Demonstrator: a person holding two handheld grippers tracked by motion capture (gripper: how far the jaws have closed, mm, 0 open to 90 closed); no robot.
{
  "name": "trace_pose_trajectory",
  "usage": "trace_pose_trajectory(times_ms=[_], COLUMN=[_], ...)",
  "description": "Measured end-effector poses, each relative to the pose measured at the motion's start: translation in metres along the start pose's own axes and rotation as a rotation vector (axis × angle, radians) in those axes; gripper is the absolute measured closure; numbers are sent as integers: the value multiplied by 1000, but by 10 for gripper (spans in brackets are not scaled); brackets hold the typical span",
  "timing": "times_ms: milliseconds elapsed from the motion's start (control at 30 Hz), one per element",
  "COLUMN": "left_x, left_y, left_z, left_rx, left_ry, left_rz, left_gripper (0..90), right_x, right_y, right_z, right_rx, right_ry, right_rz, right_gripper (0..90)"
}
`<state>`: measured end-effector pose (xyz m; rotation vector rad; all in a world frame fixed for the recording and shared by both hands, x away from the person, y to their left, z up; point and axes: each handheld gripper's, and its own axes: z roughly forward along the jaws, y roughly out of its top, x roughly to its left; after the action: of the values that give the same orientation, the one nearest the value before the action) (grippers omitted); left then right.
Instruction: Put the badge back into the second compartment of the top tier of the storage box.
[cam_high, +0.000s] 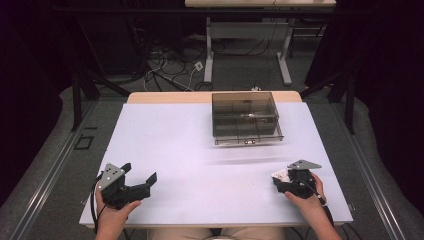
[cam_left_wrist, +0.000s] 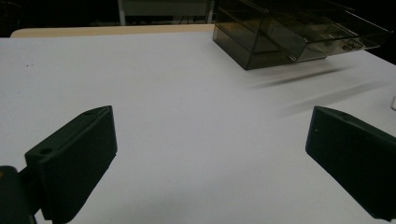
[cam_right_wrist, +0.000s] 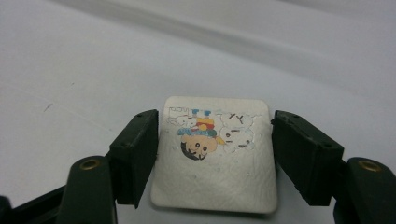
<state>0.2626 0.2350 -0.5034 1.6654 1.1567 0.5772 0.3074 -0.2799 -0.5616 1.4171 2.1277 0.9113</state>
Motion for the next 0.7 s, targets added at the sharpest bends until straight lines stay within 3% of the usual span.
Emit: trace_pose_trajectory(times_ms=[300, 533, 700], left_x=[0, 0, 0], left_y=[0, 0, 0], left_z=[0, 0, 0], left_rx=[3, 5, 5], left_ry=[-2, -2, -3], left_rz=[1, 3, 3], left_gripper=[21, 21, 21], right_x=[-1, 2, 5], right_y=[0, 4, 6], right_z=[0, -5, -8], right_rx=[-2, 1, -16], right_ry=[-7, -29, -53], right_rz=[15, 60, 50], right_gripper=[328, 331, 331])
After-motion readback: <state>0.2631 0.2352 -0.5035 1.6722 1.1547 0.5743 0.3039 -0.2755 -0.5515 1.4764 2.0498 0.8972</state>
